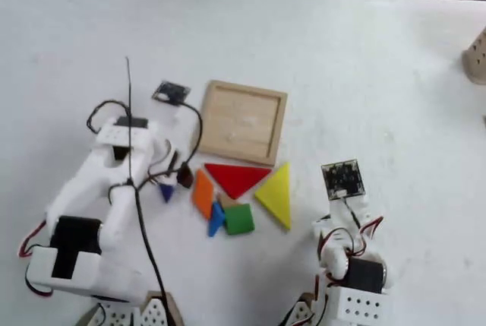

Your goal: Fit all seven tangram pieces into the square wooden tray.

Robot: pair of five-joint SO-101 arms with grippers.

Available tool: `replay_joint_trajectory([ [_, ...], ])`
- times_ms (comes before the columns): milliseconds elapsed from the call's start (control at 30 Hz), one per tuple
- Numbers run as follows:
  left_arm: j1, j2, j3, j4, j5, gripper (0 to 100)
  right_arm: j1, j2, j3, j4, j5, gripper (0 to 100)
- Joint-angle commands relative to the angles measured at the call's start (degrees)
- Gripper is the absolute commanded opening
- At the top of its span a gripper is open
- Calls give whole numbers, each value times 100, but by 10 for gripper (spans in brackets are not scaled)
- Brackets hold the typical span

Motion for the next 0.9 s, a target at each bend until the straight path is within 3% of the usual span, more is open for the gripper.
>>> replay_joint_trajectory([
  [0,57,-40,-44,-9,70,282,57,-57,53,13,79,18],
  [133,57,-40,-35,9,62,273,57,-57,53,13,79,18],
  [300,163,-40,35,149,-62,170,57,-57,53,13,79,18],
  [567,198,-40,62,185,-229,247,57,-57,53,13,79,18],
  [867,207,-31,88,378,-598,249,57,-57,53,13,79,18],
])
